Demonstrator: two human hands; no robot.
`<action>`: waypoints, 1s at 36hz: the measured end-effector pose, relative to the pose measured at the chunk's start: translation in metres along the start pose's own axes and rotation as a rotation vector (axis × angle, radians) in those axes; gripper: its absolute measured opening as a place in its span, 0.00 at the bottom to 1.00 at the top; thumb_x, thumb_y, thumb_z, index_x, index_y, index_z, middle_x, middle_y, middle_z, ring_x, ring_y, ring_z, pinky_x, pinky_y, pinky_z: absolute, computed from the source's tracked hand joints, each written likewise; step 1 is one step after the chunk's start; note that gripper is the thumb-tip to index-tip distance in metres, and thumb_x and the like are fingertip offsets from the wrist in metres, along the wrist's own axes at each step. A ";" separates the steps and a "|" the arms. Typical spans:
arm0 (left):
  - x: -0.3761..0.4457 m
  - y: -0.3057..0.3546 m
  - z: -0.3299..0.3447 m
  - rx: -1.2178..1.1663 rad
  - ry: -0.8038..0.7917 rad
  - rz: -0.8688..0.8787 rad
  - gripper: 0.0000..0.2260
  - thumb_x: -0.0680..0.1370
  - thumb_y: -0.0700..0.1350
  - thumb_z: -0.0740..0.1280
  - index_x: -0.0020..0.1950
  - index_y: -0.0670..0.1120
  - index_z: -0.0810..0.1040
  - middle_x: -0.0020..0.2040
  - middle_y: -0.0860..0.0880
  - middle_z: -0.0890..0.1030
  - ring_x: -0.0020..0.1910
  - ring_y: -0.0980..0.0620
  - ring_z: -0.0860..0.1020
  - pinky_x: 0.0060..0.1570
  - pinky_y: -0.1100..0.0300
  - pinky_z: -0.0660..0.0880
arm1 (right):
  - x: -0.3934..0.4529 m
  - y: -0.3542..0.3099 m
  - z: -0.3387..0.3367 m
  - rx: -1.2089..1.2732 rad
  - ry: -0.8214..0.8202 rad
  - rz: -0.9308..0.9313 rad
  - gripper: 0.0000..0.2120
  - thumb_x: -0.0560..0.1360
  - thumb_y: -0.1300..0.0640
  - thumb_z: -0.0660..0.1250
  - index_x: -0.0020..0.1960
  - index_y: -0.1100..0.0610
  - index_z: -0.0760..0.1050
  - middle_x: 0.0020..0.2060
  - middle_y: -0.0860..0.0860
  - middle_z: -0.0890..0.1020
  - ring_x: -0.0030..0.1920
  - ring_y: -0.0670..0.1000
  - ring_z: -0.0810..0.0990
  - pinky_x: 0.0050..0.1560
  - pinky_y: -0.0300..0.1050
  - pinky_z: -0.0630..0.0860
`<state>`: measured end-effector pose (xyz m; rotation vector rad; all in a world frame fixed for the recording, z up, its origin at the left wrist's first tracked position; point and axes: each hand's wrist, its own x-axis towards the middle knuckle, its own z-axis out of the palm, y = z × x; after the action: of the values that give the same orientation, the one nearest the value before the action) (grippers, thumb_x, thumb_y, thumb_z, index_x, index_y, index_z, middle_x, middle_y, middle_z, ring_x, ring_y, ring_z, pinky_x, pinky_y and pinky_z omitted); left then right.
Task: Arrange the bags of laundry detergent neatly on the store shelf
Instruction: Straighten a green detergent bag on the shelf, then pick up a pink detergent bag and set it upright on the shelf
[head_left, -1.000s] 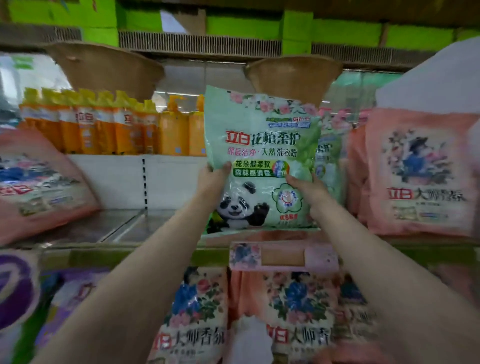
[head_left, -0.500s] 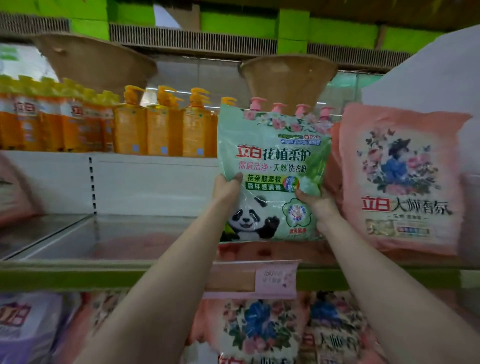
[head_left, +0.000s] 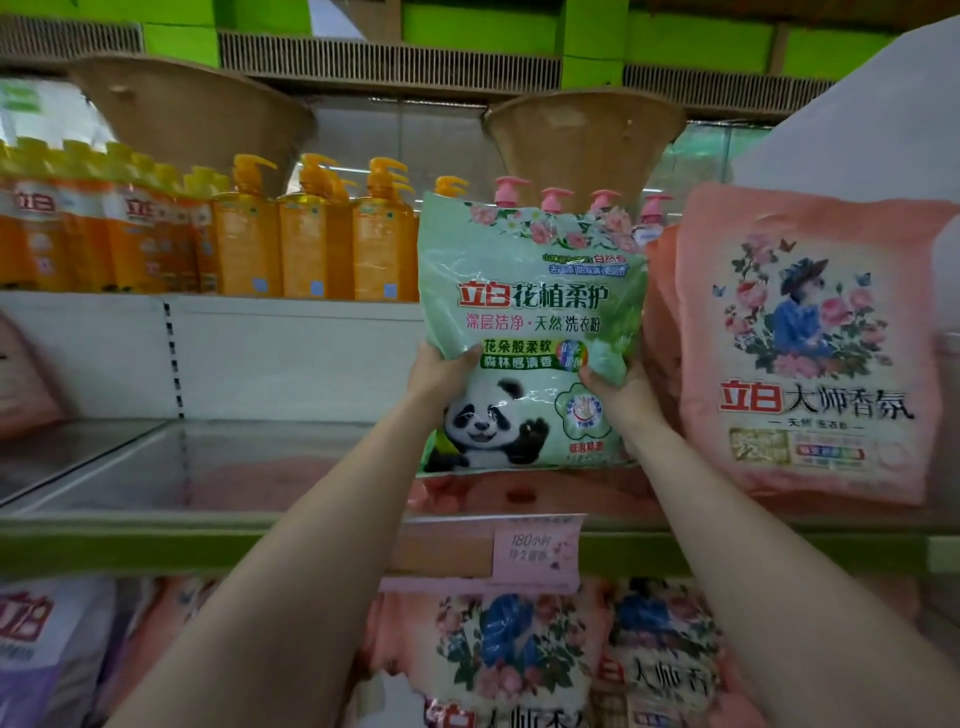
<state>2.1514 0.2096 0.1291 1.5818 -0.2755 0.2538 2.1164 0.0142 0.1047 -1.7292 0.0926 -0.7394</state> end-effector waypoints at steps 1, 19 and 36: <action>-0.005 0.000 -0.003 0.058 -0.020 -0.003 0.19 0.75 0.45 0.70 0.64 0.44 0.73 0.58 0.44 0.80 0.56 0.43 0.79 0.58 0.46 0.76 | -0.001 -0.001 0.000 -0.061 0.006 -0.004 0.21 0.76 0.57 0.68 0.67 0.58 0.69 0.59 0.55 0.78 0.58 0.54 0.76 0.55 0.41 0.69; -0.069 0.013 -0.081 0.983 -0.144 0.067 0.28 0.74 0.52 0.71 0.67 0.42 0.65 0.60 0.42 0.76 0.58 0.43 0.75 0.56 0.50 0.74 | -0.082 -0.039 0.026 -0.809 0.128 0.106 0.29 0.77 0.50 0.64 0.72 0.62 0.58 0.69 0.59 0.59 0.67 0.61 0.61 0.63 0.56 0.66; -0.136 0.045 -0.250 1.465 -0.115 0.176 0.21 0.76 0.51 0.67 0.65 0.42 0.68 0.61 0.43 0.74 0.58 0.43 0.75 0.50 0.52 0.73 | -0.189 -0.135 0.148 -1.157 -0.574 -0.444 0.26 0.77 0.46 0.64 0.70 0.57 0.63 0.68 0.55 0.69 0.65 0.58 0.71 0.63 0.55 0.71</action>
<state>2.0100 0.4611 0.1338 3.0295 -0.3342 0.5702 2.0002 0.2624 0.1297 -3.0781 -0.3377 -0.4655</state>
